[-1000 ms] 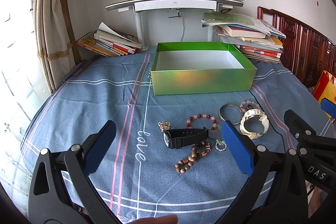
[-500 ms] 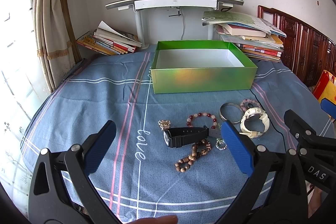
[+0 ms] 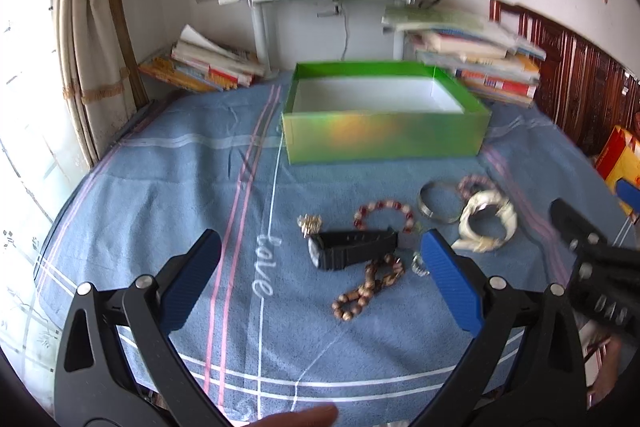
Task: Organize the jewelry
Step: 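Grasp the black watch strap with the left tool while the right tool grasps the cream-white watch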
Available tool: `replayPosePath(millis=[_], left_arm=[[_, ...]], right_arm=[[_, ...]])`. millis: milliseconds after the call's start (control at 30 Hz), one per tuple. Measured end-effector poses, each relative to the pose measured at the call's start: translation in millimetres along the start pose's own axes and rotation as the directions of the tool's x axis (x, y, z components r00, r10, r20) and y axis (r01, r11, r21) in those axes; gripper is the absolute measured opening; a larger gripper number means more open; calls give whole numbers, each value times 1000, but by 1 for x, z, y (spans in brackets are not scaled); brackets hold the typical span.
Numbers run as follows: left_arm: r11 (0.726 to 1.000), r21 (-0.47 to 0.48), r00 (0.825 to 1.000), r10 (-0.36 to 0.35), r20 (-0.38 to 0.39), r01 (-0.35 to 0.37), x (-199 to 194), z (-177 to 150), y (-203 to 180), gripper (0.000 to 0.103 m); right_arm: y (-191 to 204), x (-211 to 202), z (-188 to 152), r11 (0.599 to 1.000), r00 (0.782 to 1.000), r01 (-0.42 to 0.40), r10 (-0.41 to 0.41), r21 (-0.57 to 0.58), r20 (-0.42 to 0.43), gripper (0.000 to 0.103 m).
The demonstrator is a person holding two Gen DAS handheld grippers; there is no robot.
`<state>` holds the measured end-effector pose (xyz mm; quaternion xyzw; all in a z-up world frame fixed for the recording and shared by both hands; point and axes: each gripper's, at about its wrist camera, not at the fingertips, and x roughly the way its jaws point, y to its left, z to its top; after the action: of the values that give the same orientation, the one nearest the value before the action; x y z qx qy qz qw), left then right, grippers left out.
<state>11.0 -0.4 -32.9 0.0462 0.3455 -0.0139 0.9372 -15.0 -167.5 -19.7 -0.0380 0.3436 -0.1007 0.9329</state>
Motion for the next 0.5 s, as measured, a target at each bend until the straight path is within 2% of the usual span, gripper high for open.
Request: replayPosePath(millis=[100, 200, 267, 300, 367, 400, 467, 500], left_arm=[[1000, 24, 996, -7, -84, 10, 19, -9, 1, 99], [998, 26, 984, -58, -170, 63, 36, -21, 3, 99], [996, 21, 976, -86, -198, 92, 43, -28, 3, 98], [995, 18, 974, -93, -204, 99, 45, -29, 4, 94], [994, 15, 972, -101, -212, 107, 50, -29, 5, 86], [993, 7, 971, -111, -212, 115, 51, -28, 6, 83], [993, -9, 971, -120, -208, 121, 53, -25, 10, 79], [993, -14, 971, -117, -208, 117, 55, -22, 12, 77]], right_arm=[[-11, 22, -9, 998, 996, 40, -43, -38, -80, 101], [-25, 39, -20, 1000, 990, 10, -12, -13, -142, 101], [-32, 47, -22, 999, 982, -31, 34, 18, -183, 99], [-34, 49, -23, 997, 978, -70, 77, 42, -193, 96], [-35, 54, -22, 987, 967, -133, 149, 88, -205, 79], [-34, 56, -20, 983, 964, -152, 170, 100, -207, 76], [-27, 59, -17, 984, 964, -150, 167, 95, -206, 68], [-22, 61, -15, 986, 965, -146, 160, 80, -206, 67]])
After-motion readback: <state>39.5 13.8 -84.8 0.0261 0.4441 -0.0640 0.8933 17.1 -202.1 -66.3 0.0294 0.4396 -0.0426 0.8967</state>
